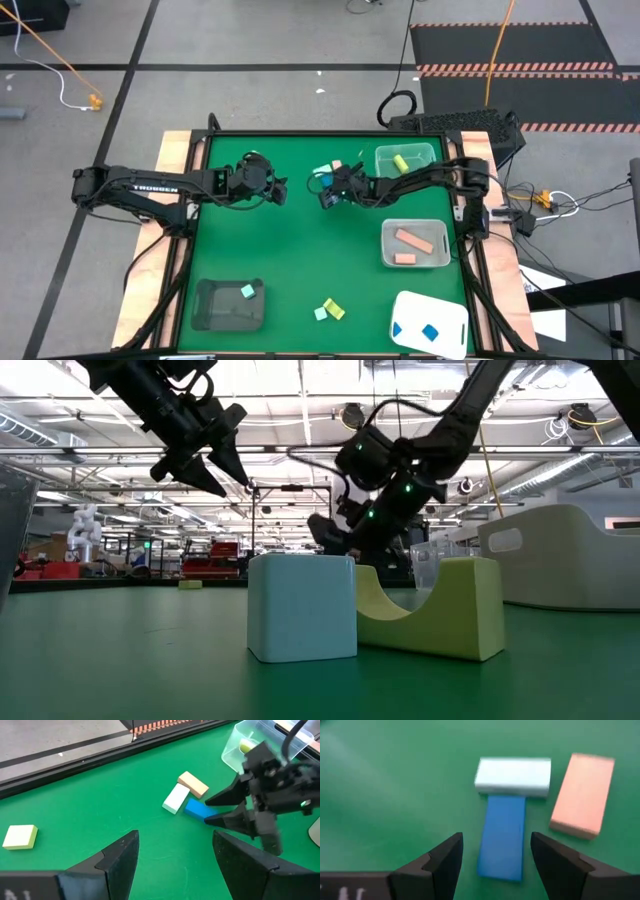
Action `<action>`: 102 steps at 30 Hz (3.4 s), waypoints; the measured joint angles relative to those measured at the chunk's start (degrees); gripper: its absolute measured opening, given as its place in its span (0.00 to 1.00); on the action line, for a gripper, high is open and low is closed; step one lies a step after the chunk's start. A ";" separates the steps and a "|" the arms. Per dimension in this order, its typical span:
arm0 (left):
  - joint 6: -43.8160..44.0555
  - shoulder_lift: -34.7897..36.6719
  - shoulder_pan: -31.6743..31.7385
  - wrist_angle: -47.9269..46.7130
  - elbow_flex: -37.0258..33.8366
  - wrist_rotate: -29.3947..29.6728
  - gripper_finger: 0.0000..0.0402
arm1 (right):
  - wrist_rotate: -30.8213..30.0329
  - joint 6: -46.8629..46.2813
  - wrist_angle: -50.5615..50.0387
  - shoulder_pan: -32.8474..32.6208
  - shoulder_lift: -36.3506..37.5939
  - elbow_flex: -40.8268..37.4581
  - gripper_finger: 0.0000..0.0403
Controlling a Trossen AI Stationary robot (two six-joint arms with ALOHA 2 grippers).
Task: Sort & place blocks by color
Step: Put the blue block into the white bin
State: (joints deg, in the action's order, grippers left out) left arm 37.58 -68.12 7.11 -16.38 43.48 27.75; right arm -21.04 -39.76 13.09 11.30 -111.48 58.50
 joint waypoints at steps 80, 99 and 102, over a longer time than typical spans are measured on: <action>17.61 -7.67 -3.85 40.02 0.02 -20.47 0.63 | 43.69 -3.76 -45.63 -47.00 41.37 0.02 0.27; 16.36 -7.65 -3.76 33.82 -0.02 -19.84 0.63 | 43.73 -24.64 -41.81 -56.81 36.10 0.00 0.34; 16.28 -7.63 -3.76 32.67 -0.02 -19.66 0.63 | 43.71 -24.50 -41.97 -56.81 33.72 0.00 0.33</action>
State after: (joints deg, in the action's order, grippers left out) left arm 53.86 -75.75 3.36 16.29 43.46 8.09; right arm 22.68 -64.25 -28.88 -45.52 -77.76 58.50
